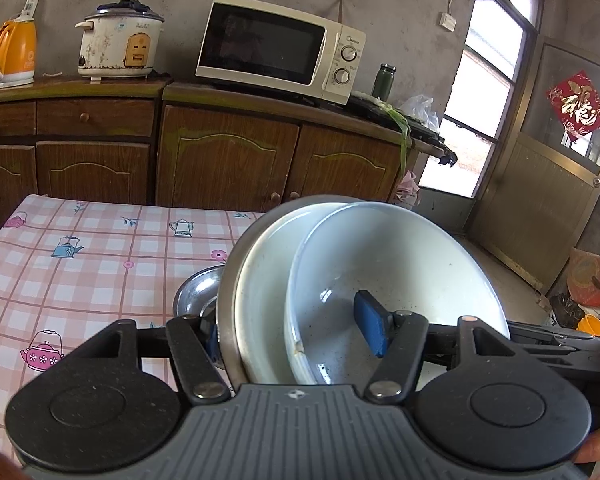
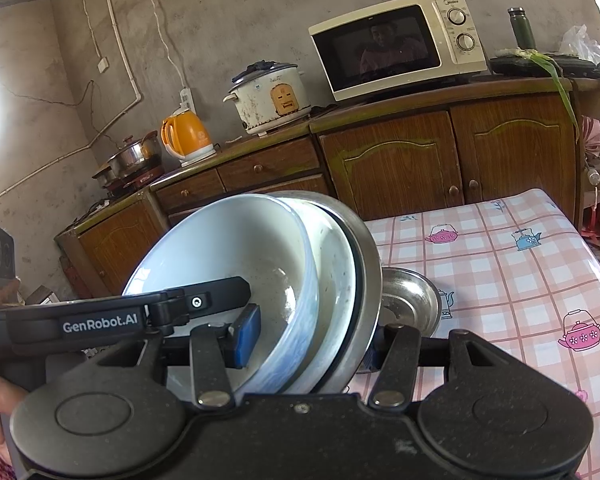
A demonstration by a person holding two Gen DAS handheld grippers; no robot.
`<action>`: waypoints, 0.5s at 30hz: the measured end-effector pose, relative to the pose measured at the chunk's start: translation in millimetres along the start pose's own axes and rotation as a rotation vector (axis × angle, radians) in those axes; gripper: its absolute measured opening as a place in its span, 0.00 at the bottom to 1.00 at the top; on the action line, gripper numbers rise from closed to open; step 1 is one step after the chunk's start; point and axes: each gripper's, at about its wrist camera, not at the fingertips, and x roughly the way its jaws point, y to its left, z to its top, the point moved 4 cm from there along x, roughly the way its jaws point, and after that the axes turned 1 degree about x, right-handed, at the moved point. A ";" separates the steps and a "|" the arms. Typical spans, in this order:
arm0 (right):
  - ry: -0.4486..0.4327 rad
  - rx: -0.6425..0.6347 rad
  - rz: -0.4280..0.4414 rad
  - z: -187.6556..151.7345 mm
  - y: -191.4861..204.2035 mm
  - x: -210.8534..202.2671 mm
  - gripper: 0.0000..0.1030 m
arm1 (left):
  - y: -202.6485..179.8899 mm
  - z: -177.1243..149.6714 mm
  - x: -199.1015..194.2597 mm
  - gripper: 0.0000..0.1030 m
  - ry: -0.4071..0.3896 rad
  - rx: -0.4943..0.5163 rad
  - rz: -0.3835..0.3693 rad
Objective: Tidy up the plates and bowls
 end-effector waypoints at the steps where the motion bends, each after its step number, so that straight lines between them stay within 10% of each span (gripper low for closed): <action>1: 0.000 -0.001 0.001 2.3 0.2 -0.1 0.60 | 0.3 0.6 0.3 0.62 -0.001 0.000 0.001; 15: -0.008 -0.003 0.001 11.1 0.1 -0.7 0.60 | 2.3 6.6 6.2 0.62 -0.009 0.003 -0.002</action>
